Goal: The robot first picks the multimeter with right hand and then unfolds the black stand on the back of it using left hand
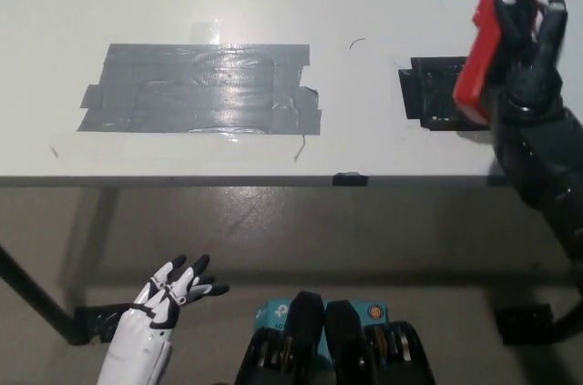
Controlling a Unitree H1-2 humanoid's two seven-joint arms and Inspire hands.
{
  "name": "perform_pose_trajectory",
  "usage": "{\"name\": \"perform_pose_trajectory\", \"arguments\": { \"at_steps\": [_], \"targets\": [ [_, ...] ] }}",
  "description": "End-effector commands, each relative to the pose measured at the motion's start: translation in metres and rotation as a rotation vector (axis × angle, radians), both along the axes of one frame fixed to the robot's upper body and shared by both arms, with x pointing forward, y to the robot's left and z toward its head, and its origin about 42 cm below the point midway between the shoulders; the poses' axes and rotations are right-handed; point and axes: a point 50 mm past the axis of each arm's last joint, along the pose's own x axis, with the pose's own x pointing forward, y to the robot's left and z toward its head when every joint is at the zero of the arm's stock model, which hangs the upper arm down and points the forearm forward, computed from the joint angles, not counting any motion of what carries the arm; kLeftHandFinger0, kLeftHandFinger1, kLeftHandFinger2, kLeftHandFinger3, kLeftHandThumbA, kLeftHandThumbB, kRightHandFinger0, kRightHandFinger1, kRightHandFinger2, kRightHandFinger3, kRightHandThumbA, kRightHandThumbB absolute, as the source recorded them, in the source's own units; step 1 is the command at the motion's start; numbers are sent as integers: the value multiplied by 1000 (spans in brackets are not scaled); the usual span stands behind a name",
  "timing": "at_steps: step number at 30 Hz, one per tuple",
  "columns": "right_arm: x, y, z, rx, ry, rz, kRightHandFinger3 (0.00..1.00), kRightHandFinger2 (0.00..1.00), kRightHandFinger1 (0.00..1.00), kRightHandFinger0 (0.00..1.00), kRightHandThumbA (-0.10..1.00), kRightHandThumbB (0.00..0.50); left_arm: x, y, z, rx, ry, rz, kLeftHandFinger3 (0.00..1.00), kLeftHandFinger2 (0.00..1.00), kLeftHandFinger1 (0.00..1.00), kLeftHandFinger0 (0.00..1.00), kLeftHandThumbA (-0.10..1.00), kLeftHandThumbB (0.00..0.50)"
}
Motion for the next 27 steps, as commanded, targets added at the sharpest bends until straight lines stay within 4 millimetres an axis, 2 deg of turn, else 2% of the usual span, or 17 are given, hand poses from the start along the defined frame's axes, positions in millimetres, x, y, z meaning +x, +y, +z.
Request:
{"name": "perform_pose_trajectory", "arguments": {
  "at_steps": [1, 5, 11, 13, 15, 18, 21, 22, 23, 24, 25, 26, 27],
  "targets": [
    [28, 16, 157, -702, -20, 346, 1000, 1000, 1000, 1000, 521, 500, -10, 17, 4, -44, -153, 84, 1000, 658, 733, 1000, 1000, 157],
    [31, 27, 130, -823, 200, 457, 1000, 1000, 1000, 1000, 452, 500, -6, 17, 8, -71, -164, 86, 1000, 594, 679, 1000, 1000, 165],
    [30, 30, 76, -897, 492, 591, 1000, 1000, 1000, 1000, 585, 500, 0, 19, 12, -55, -196, 91, 1000, 541, 569, 1000, 1000, 167],
    [29, 27, 67, -888, 535, 601, 1000, 1000, 1000, 1000, 556, 500, 1, 19, 13, -57, -195, 89, 1000, 541, 574, 1000, 1000, 168],
    [27, 21, 59, -926, 577, 606, 1000, 1000, 1000, 1000, 609, 500, 1, 20, 13, -58, -181, 83, 1000, 551, 588, 1000, 1000, 172],
    [29, 15, 69, -924, 559, 585, 1000, 1000, 1000, 1000, 687, 500, 4, 22, 14, -52, -196, 93, 1000, 558, 580, 1000, 1000, 168],
    [32, 7, 96, -901, 439, 532, 1000, 1000, 1000, 1000, 726, 485, 5, 23, 16, -45, -192, 95, 1000, 599, 613, 1000, 1000, 183],
    [32, 7, 101, -904, 425, 525, 1000, 1000, 1000, 1000, 885, 487, 6, 23, 17, -49, -188, 90, 1000, 635, 659, 1000, 1000, 191],
    [32, 5, 114, -907, 359, 502, 1000, 1000, 1000, 1000, 773, 478, 8, 22, 18, -54, -184, 83, 1000, 650, 676, 1000, 1000, 187],
    [30, 3, 131, -896, 293, 479, 1000, 1000, 1000, 1000, 779, 477, 11, 22, 20, -55, -182, 81, 1000, 690, 723, 1000, 1000, 202],
    [23, 0, 160, -908, 199, 460, 1000, 1000, 1000, 1000, 847, 485, 17, 20, 23, -45, -189, 78, 1000, 719, 767, 1000, 1000, 204],
    [14, -2, 180, -898, 106, 452, 1000, 1000, 1000, 1000, 838, 473, 22, 18, 26, -54, -185, 71, 1000, 773, 831, 1000, 1000, 220],
    [6, -3, 198, -889, 36, 445, 1000, 1000, 1000, 1000, 847, 484, 27, 16, 29, -64, -186, 61, 1000, 800, 850, 1000, 1000, 226]
  ]
}}
